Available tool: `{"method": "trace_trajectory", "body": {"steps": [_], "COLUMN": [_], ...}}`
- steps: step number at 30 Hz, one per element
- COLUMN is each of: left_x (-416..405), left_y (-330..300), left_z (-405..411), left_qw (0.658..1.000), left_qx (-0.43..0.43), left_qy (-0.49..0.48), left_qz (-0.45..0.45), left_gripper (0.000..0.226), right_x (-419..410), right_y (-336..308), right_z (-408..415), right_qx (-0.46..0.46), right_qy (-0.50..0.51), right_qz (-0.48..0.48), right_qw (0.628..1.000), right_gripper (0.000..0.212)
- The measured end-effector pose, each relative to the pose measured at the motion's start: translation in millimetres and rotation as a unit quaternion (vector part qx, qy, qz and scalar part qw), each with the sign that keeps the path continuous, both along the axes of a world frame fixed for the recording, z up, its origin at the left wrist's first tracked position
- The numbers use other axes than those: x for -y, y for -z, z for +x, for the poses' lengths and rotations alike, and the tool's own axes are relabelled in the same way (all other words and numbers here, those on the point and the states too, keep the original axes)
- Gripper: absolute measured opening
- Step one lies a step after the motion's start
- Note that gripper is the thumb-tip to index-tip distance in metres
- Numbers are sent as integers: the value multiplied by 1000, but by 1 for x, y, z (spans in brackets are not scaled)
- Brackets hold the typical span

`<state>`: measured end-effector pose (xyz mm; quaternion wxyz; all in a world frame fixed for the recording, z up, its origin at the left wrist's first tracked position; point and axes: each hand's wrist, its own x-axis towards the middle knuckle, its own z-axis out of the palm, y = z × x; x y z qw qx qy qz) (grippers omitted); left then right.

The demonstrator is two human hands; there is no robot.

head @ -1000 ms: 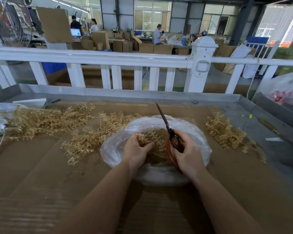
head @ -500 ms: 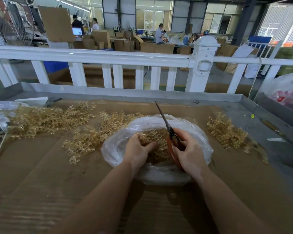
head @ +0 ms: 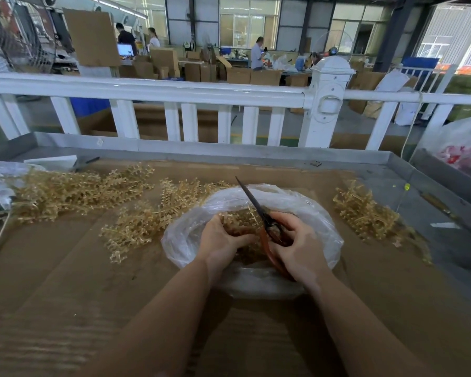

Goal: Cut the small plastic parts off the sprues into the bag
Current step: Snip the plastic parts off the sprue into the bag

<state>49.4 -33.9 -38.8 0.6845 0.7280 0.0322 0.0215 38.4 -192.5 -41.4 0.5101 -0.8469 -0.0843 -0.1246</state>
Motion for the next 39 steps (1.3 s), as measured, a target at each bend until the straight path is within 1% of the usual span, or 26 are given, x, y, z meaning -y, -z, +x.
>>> {"method": "trace_trajectory", "body": {"steps": [4,9,13,16,18,22,23,26,29,31,33,39], "left_x": [-1,0,-2,-4,-3,-3,-4,-4,-5,-7,-8,-6], "left_y": [0,-2,-5,-7,-10,-21,-23,-26,-25,-24,-22,-21], "left_z": [0,0,3,6,8,12,12,11,11,12,13,14], "left_qw": [1000,998,999,996,994,968,964,973,974,976,975,970], "left_qx": [-2,6,10,-8,-19,-62,-60,-33,-14,-8,-1,10], "left_qy": [20,15,5,-2,-15,-34,-41,-64,-108,-125,-131,-124], "left_qz": [-24,-66,-49,-91,-107,-242,-254,-221,-197,-179,-181,-211], "left_gripper": [37,37,28,24,25,32,33,33,29,29,30,31], "right_x": [-1,0,2,2,0,-4,-4,-4,-4,-3,-3,-2], "right_y": [0,-2,-7,-12,-16,-17,-17,-15,-18,-21,-24,-29], "right_z": [1,-1,-1,-2,-5,-8,-8,-9,-11,-13,-14,-14], "right_qx": [10,15,19,35,42,27,18,5,-22,-32,-38,-51], "right_qy": [7,9,25,34,35,35,32,21,-14,-34,-52,-78], "right_qz": [0,16,46,38,21,-7,-14,-37,-51,-56,-72,-96], "right_qw": [1000,1000,998,998,998,999,999,999,998,997,995,991], "right_gripper": [54,48,40,32,31,35,35,38,42,40,36,35]}}
